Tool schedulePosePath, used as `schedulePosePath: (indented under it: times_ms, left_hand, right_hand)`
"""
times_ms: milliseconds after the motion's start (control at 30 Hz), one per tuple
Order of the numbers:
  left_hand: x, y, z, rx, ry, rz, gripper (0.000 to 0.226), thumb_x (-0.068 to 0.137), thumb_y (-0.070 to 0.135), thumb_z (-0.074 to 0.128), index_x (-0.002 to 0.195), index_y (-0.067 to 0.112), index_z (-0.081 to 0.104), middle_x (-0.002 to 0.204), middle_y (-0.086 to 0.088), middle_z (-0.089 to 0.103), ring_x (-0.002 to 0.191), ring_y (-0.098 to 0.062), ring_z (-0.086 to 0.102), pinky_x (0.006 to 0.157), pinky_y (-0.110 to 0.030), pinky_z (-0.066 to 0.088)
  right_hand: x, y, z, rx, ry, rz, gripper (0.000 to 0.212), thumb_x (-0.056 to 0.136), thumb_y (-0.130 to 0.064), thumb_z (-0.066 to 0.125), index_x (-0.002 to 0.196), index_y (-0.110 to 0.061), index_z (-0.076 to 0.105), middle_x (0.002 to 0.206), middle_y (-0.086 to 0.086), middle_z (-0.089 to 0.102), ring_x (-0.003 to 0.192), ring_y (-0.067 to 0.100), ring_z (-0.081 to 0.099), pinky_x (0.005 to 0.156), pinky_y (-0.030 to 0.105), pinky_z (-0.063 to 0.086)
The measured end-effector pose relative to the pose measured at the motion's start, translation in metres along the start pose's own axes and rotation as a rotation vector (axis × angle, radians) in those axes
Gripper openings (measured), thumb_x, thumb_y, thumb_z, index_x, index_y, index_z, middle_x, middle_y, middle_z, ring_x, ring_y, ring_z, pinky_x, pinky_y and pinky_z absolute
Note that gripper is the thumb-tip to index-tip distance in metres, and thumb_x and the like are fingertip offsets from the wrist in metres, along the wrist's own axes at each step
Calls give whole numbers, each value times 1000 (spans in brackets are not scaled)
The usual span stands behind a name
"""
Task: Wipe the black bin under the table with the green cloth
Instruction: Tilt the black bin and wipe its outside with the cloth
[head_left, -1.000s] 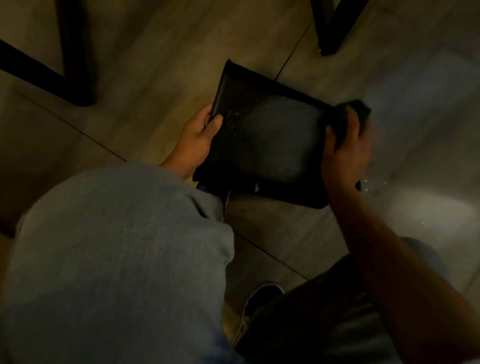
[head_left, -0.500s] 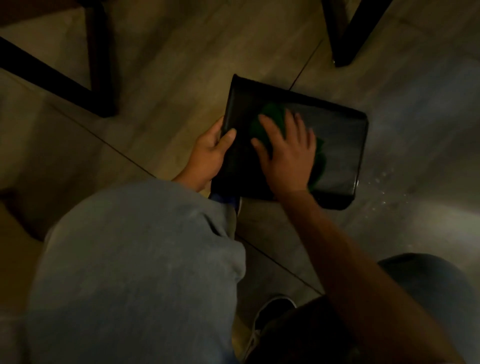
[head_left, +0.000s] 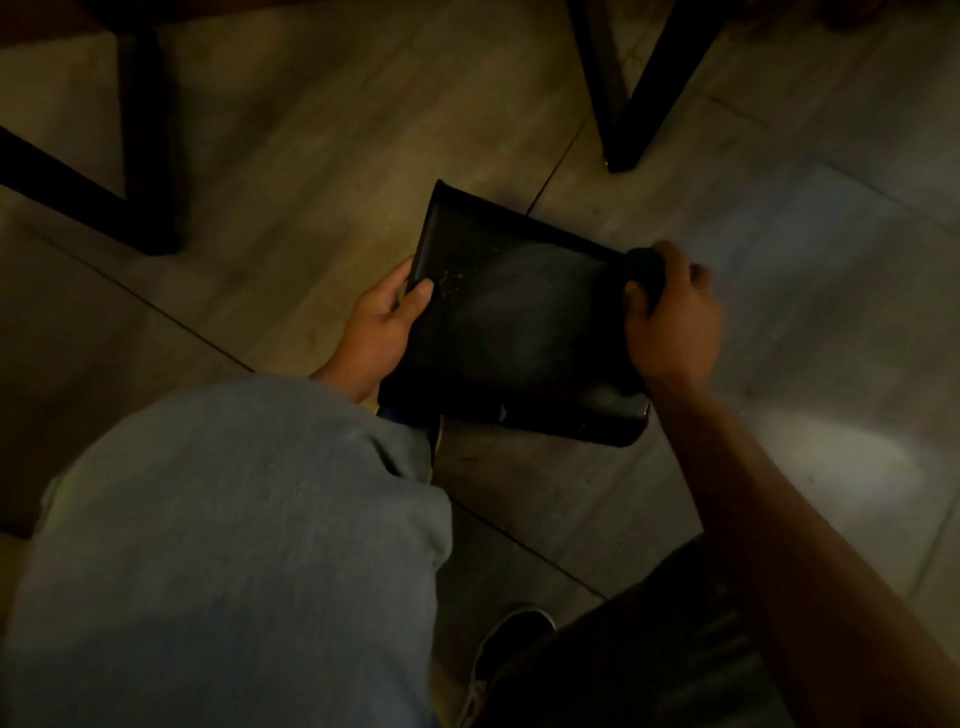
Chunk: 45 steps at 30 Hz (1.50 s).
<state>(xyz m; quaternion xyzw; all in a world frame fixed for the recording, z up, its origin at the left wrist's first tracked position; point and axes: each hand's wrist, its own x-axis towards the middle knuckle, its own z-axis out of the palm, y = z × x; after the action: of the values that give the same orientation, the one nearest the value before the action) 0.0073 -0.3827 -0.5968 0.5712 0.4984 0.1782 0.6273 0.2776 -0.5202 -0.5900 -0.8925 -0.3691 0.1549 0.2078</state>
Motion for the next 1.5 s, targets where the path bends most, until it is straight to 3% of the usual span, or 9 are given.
schedulePosePath:
  times_ms: [267,367,467,567,733,867,1033,1167,1500]
  left_hand:
    - [-2,4,3,-19,1,-28,40,109,22,52,148,21,54,134,3,69,125,-13,66,107,-34,53]
    - [0,0,3,-61,29,-38,37,109,21,52,146,23,55,126,10,71,116,-4,69,98,-23,56]
    - [1,-2,4,-87,45,-50,37,109,23,50,145,22,56,122,15,70,110,4,69,89,-14,55]
    - [1,-1,3,-87,34,-65,39,109,25,51,147,23,55,132,5,70,122,-8,67,102,-27,54]
    - [2,2,3,-59,33,-64,39,109,27,51,147,22,56,133,-1,70,121,-12,68,101,-30,56]
    - [0,6,3,-32,53,-57,40,110,26,49,149,19,54,127,6,71,112,-1,69,96,-20,57]
    - [4,0,2,-13,77,-54,41,107,35,52,148,30,55,144,4,64,134,-14,59,120,-42,42]
    - [3,2,5,-28,65,-35,39,110,26,47,149,25,52,133,12,66,122,1,62,112,-24,48]
    - [-4,10,4,-159,200,-89,32,113,27,38,122,19,68,107,11,74,97,4,71,92,-17,52]
  right_hand:
    - [-13,-40,-12,963,-253,313,28,93,-34,76,117,-19,74,110,4,78,104,21,76,96,44,62]
    - [-22,-31,-2,807,-225,261,19,97,-37,71,109,-24,77,105,-4,79,103,15,74,101,48,58]
    - [-22,-18,-7,570,-50,244,43,98,-39,65,139,-26,62,131,-2,68,122,16,64,109,46,52]
    - [-29,-20,-10,466,61,150,69,96,-47,57,160,-30,37,165,4,39,150,22,40,124,45,36]
    - [-82,-63,54,59,51,-81,74,93,-54,58,160,-32,35,174,13,13,160,39,11,125,61,20]
    - [-64,-43,68,53,144,-75,65,97,-51,62,156,-31,44,172,14,24,158,40,23,124,61,24]
    - [-12,15,44,158,192,68,58,101,-41,54,154,-20,45,164,20,37,148,42,40,119,59,36]
    - [-2,8,46,300,218,159,56,101,-36,51,154,-19,46,163,17,38,147,37,42,118,53,40]
    - [-57,-154,115,205,115,-449,46,101,-24,57,146,-21,57,160,22,43,151,41,38,123,56,30]
